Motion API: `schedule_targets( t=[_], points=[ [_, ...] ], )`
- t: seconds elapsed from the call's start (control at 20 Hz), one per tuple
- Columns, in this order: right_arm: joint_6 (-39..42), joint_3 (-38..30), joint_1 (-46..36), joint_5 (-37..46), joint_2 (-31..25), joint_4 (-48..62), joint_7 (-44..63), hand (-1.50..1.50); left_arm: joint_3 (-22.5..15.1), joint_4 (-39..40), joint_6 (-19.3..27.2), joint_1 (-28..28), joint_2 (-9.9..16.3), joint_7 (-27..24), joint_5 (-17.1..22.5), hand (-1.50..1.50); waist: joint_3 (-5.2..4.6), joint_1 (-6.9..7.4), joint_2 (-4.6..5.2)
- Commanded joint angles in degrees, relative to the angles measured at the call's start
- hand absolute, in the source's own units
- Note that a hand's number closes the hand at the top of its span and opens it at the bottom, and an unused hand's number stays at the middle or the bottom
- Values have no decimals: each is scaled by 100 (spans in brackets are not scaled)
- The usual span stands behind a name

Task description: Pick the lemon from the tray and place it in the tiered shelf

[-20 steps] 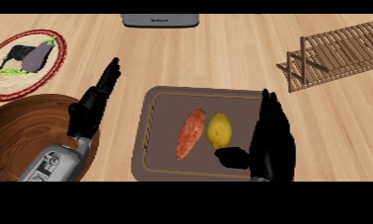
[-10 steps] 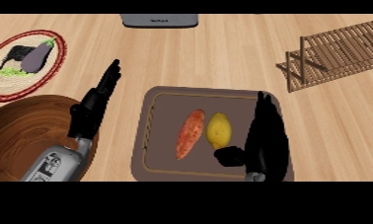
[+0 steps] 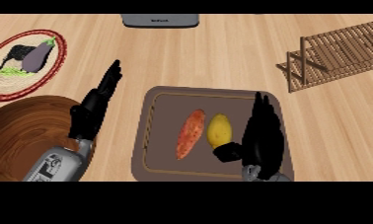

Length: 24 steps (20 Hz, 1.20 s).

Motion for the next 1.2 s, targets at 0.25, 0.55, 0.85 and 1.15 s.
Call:
schedule_targets(
  t=[0.25,0.55,0.85,1.15],
  points=[
    [-487,205,-263,-230,64,345,1398,-150,28,287,104,-116,-308,-125,-190,0,-28,-30,25],
    [-635,114,-495,-386,64,626,1398,-150,197,16,-200,-106,-75,173,-55,0,-23,5,14],
    [-599,628,-402,-588,65,985,1398,150,264,272,-255,94,-172,-186,-114,0,-30,4,28],
    [-761,690,-738,-278,65,1366,1391,150,175,130,-55,-66,-402,24,-378,0,-23,-4,21]
  ],
)
